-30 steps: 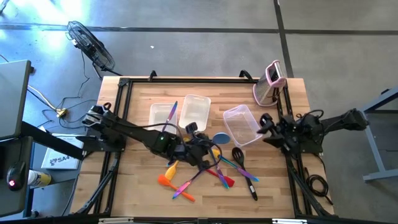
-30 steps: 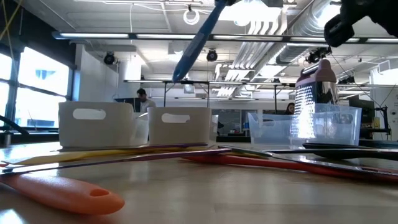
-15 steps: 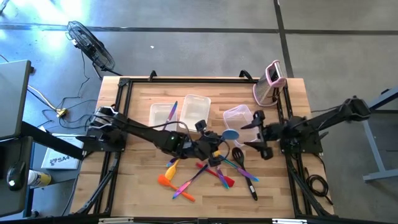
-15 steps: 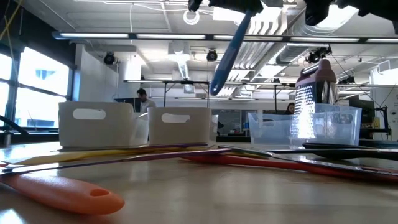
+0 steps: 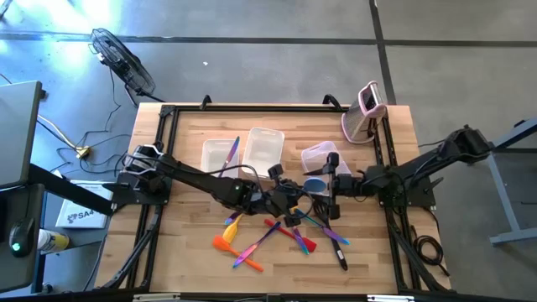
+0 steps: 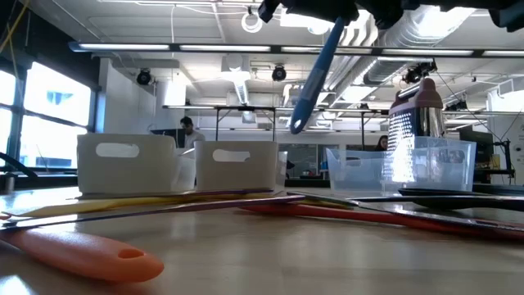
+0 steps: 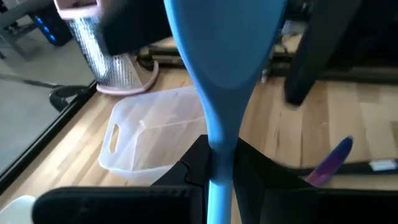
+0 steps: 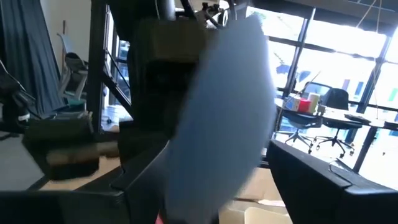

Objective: Pick & Place Kitchen Items
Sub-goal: Put the blue serving spoon into the transparent bin

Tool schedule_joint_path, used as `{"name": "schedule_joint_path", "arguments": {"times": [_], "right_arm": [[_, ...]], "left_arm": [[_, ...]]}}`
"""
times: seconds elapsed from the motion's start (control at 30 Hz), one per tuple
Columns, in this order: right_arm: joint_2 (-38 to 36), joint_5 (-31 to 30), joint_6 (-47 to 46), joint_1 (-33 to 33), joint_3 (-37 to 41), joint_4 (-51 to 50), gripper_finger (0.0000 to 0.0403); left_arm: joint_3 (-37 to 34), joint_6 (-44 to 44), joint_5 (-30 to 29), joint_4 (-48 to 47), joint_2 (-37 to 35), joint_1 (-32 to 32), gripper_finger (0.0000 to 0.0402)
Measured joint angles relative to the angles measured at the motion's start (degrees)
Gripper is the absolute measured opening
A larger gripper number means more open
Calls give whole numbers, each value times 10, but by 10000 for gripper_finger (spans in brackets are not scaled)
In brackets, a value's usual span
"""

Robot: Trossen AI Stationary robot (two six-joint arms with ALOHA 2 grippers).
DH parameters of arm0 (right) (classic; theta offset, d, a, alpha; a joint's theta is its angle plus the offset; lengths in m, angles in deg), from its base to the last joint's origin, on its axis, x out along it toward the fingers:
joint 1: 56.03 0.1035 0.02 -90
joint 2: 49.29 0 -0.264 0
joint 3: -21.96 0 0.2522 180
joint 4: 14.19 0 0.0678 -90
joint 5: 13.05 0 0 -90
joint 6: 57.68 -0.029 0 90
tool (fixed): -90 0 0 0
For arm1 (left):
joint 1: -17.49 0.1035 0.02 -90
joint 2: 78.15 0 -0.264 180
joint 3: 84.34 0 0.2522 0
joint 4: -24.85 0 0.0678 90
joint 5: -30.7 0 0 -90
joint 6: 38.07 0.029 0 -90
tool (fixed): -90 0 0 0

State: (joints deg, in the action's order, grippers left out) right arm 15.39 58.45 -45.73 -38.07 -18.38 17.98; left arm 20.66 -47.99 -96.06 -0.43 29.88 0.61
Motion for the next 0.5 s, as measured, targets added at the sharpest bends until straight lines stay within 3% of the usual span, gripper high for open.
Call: {"name": "schedule_joint_path", "arguments": {"times": [0.17, 0.37, 0.5], "right_arm": [[4, 0, 0, 0, -3, -2, 209], [4, 11, -12, 0, -4, -6, 53], [4, 14, -16, 1, -4, -11, 57]], "left_arm": [[0, 7, 2, 2, 1, 0, 35], [0, 20, 0, -2, 1, 0, 35], [0, 19, 5, -2, 1, 0, 35]]}}
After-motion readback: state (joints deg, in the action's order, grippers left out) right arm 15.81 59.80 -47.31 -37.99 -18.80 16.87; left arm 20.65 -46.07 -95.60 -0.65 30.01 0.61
